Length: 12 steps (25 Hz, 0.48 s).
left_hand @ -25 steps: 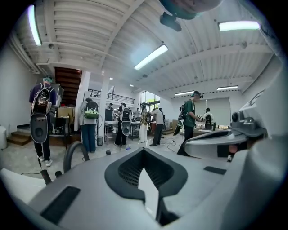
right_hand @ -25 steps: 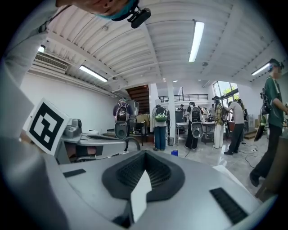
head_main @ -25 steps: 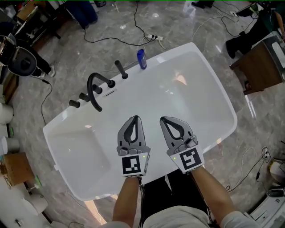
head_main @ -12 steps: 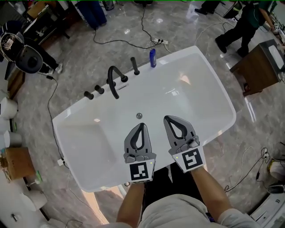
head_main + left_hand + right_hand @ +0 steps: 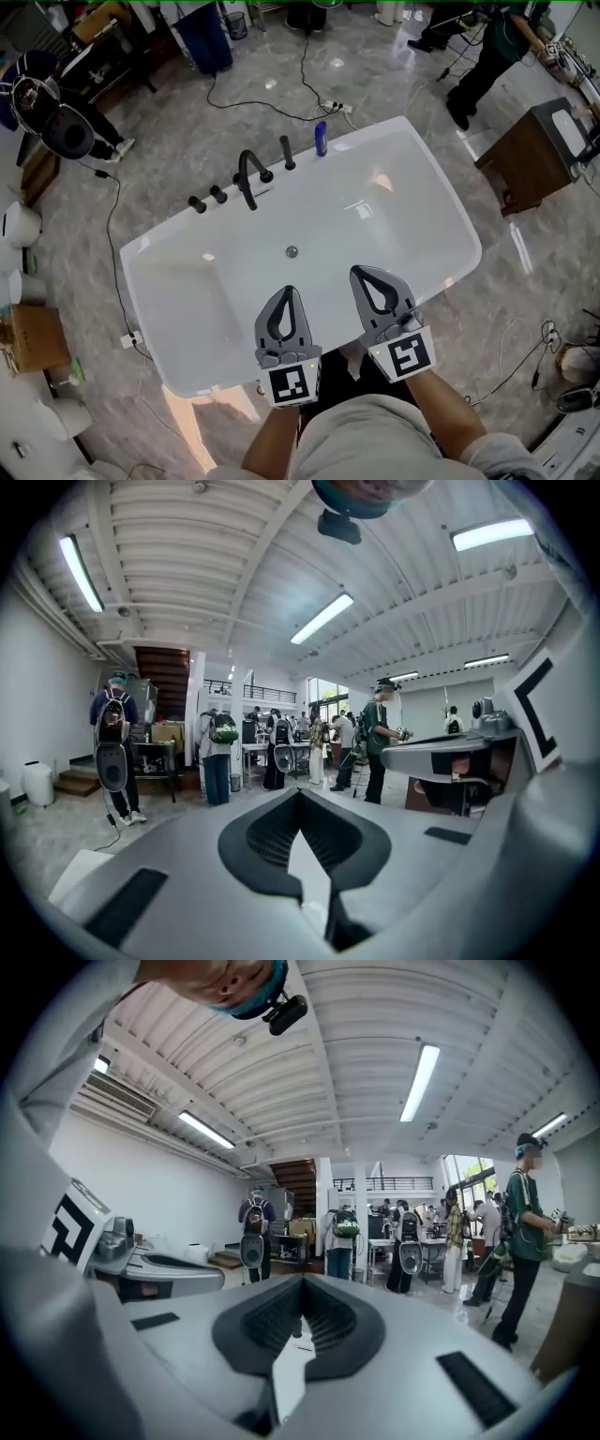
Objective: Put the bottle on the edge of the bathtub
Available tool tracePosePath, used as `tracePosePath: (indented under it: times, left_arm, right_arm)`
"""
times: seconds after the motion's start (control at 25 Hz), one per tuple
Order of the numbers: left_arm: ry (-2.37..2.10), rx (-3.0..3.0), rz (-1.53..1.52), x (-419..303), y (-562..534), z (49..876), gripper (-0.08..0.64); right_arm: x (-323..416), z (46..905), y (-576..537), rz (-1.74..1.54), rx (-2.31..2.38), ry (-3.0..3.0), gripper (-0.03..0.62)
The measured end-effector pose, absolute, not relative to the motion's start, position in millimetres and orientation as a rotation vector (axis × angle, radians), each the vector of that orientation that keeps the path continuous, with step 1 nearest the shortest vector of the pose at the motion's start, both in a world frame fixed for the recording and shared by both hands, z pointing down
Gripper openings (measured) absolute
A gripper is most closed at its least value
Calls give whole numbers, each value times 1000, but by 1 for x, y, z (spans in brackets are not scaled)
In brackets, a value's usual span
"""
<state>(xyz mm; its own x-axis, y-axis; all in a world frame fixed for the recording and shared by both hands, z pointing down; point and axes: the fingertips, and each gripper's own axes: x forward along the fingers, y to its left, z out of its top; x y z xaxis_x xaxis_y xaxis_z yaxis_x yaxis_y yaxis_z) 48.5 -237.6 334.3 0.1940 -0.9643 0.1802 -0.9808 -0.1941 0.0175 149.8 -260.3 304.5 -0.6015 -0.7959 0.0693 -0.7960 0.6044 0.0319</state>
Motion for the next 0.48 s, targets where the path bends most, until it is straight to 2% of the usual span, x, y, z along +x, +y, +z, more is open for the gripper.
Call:
tracePosePath:
  times: [0.48]
  left_arm:
    - [-2032, 2235, 247, 81, -189, 290, 9]
  right_arm:
    - [167, 250, -215, -134, 1244, -2823, 5]
